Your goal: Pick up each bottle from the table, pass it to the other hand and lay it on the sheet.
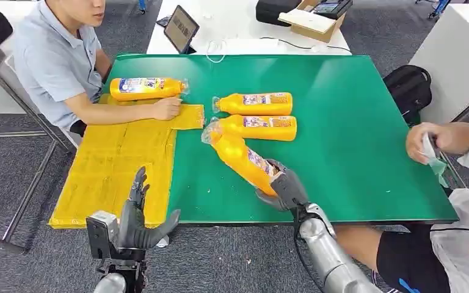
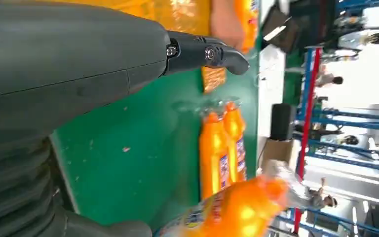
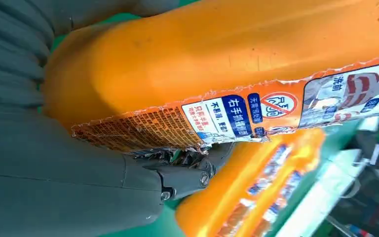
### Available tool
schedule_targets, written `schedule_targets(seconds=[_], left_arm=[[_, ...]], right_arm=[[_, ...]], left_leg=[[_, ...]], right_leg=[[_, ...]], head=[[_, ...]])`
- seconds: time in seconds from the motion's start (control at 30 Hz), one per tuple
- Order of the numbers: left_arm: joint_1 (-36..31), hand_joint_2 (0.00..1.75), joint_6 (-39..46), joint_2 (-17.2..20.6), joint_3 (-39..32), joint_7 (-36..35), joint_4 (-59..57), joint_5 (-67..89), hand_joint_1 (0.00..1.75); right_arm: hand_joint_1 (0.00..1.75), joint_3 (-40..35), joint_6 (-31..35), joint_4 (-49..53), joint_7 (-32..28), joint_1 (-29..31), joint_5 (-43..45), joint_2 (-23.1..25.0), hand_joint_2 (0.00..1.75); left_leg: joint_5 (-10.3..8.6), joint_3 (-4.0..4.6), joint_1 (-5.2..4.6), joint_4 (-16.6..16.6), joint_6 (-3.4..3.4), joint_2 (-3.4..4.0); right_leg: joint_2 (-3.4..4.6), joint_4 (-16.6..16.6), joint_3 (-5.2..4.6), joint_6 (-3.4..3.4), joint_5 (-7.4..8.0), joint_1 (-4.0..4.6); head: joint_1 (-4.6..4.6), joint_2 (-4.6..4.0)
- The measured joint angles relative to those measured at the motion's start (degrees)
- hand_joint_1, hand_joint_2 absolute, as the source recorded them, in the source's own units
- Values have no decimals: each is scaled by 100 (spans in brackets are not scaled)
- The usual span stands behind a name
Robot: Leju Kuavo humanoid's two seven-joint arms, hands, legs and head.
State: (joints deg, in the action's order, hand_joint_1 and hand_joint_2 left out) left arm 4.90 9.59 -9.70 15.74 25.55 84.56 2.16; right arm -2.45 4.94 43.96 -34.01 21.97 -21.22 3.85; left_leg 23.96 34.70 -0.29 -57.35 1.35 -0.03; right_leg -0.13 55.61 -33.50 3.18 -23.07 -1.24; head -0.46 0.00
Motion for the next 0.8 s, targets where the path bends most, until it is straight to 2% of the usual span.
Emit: schedule_targets(seconds=[0.17,0.4,0.57,0.8], left_arm=[[-13,175,-494,-11,210,0,-142,-385,0],[-205,175,-1211,-13,452,212,-205,-723,0],[-358,175,-1342,-33,514,262,-205,-937,0],[-379,175,-1342,-39,518,265,-205,-949,0]], right_arm=[[175,-230,11,632,-124,-227,280,177,175],[175,-1034,4,1307,-164,-417,544,547,175],[175,-1544,138,1357,-454,-464,426,725,175],[175,-1585,142,1355,-470,-470,424,741,175]], left_leg=[[1,25,-2,0,0,-2],[0,31,2,1,0,1],[0,33,2,1,-1,2],[0,33,2,1,-1,2]], right_leg=[[2,0,-26,0,0,-2],[2,1,-37,0,-1,1],[1,1,-37,-1,-1,1],[1,1,-37,-1,-1,1]], head=[[-2,0],[0,0],[0,0],[-2,0]])
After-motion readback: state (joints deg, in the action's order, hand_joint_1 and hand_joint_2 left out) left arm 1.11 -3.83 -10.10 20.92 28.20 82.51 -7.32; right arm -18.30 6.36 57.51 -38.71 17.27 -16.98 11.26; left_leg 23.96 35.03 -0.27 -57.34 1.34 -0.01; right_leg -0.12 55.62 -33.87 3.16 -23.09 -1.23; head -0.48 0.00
